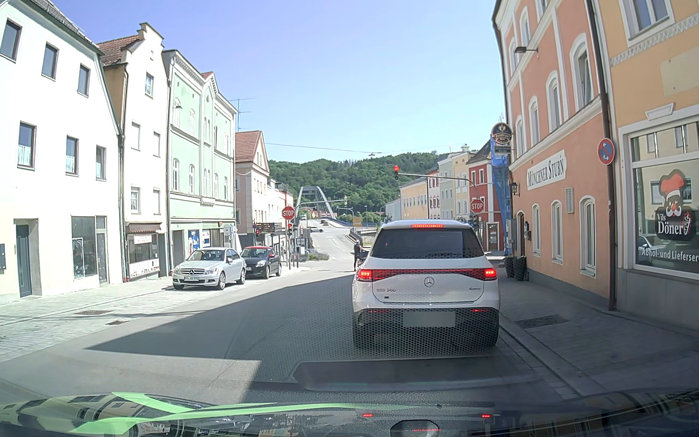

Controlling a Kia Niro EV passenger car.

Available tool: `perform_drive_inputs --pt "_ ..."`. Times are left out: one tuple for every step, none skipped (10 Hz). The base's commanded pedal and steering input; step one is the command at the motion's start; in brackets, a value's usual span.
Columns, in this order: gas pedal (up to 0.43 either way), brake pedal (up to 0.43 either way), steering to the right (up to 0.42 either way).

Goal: Follow the waypoints while adhering to traffic rules and regulations

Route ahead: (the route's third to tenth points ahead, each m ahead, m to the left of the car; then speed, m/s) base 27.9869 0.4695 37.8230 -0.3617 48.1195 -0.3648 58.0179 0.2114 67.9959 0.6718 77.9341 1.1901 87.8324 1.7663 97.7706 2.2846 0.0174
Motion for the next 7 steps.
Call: perform_drive_inputs --pt "0.000 0.226 0.014" --pt "0.000 0.226 0.014" --pt "0.000 0.232 0.014" --pt "0.000 0.232 0.013" --pt "0.000 0.232 0.014" --pt "0.000 0.232 0.014" --pt "0.000 0.226 0.014"
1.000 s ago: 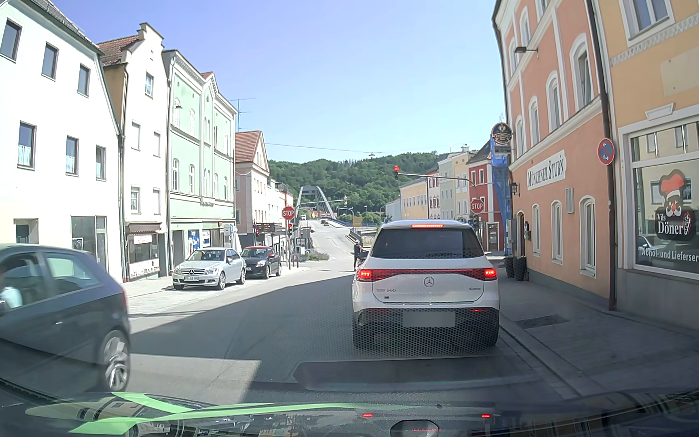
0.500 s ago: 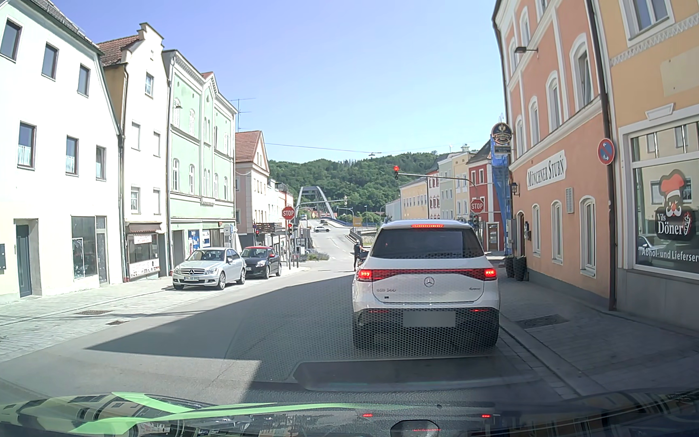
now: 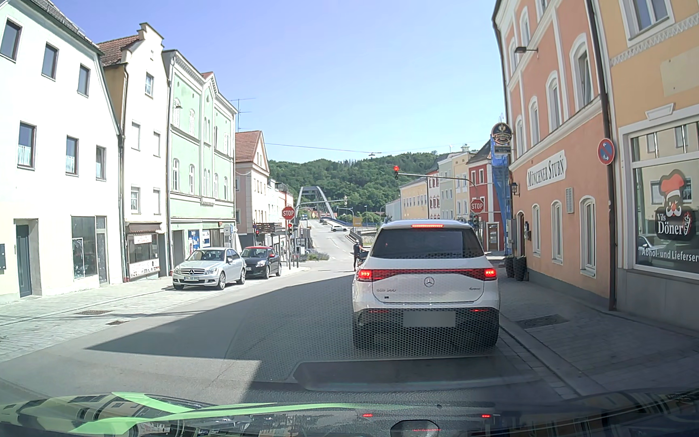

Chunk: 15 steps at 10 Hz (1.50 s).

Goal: Follow the waypoints while adhering to traffic rules and regulations

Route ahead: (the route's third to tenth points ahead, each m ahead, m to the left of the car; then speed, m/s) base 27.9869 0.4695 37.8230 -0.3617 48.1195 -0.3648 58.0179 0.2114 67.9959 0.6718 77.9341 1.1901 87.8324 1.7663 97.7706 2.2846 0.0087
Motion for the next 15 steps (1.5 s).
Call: perform_drive_inputs --pt "0.000 0.232 0.014" --pt "0.000 0.232 0.014" --pt "0.000 0.232 0.015" --pt "0.000 0.232 0.020" --pt "0.000 0.232 0.022" --pt "0.000 0.232 0.021" --pt "0.000 0.232 0.020" --pt "0.000 0.232 0.021" --pt "0.000 0.226 0.020" --pt "0.000 0.232 0.020" --pt "0.000 0.232 0.021" --pt "0.000 0.232 0.020" --pt "0.000 0.232 0.020" --pt "0.000 0.232 0.019" --pt "0.000 0.232 0.019"
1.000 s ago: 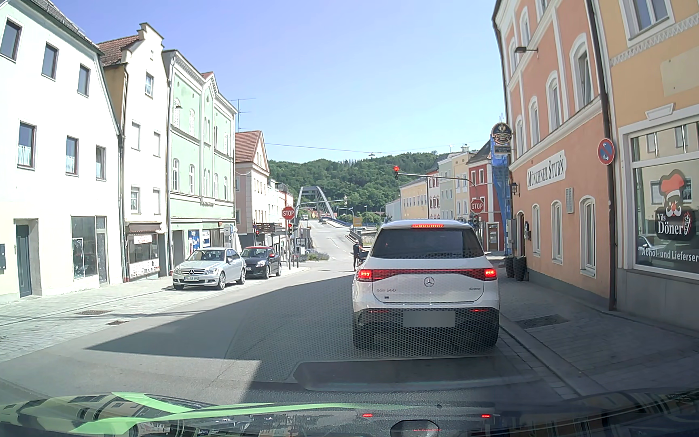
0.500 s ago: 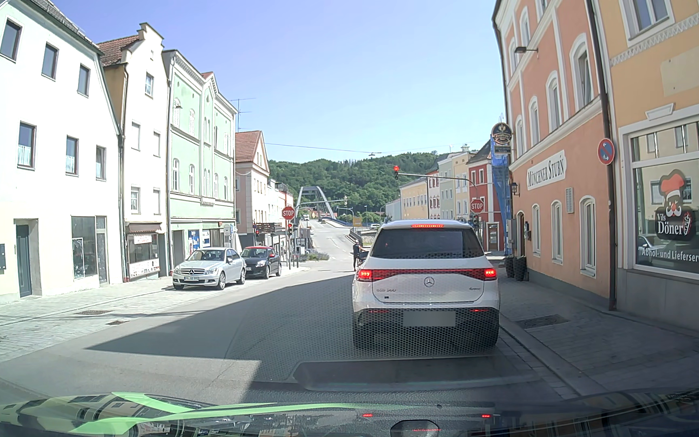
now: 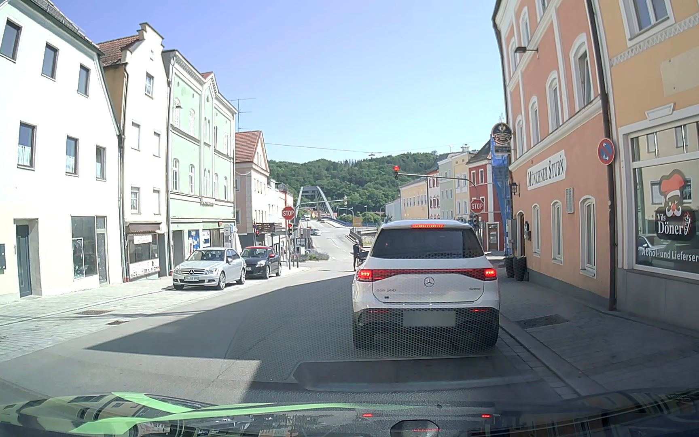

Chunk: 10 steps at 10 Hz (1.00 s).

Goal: Follow the waypoints while adhering to traffic rules and regulations

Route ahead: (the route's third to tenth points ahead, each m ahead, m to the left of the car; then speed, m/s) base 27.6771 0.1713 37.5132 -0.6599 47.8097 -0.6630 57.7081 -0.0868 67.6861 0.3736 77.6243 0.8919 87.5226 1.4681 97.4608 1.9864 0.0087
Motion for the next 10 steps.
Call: perform_drive_inputs --pt "0.000 0.232 0.019" --pt "0.000 0.232 0.019" --pt "0.000 0.238 0.018" --pt "0.000 0.244 0.018" --pt "0.000 0.244 0.018" --pt "0.000 0.244 0.018" --pt "0.000 0.244 0.018" --pt "0.000 0.250 0.018" --pt "0.000 0.250 0.018" --pt "0.000 0.250 0.019"
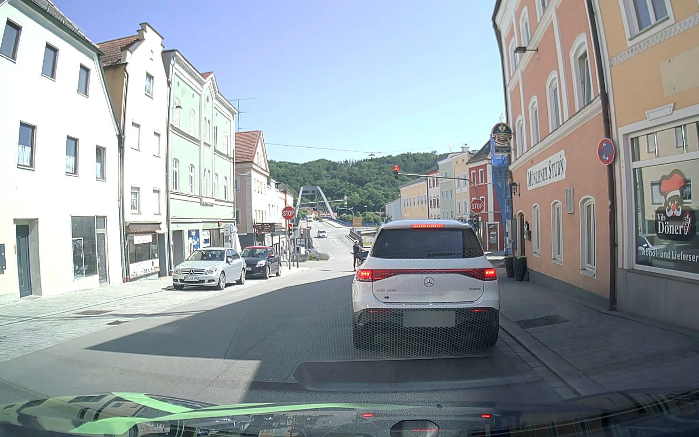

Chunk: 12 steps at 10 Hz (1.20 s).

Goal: Follow the waypoints while adhering to traffic rules and regulations

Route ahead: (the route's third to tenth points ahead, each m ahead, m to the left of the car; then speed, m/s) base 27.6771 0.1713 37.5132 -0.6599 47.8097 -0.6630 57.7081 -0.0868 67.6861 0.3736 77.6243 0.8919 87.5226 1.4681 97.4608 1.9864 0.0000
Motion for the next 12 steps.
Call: perform_drive_inputs --pt "0.000 0.250 0.018" --pt "0.000 0.250 0.018" --pt "0.000 0.262 0.018" --pt "0.000 0.262 0.018" --pt "0.000 0.268 0.018" --pt "0.000 0.268 0.018" --pt "0.000 0.280 0.018" --pt "0.000 0.280 0.018" --pt "0.000 0.287 0.018" --pt "0.000 0.293 0.019" --pt "0.000 0.293 0.018" --pt "0.000 0.299 0.018"
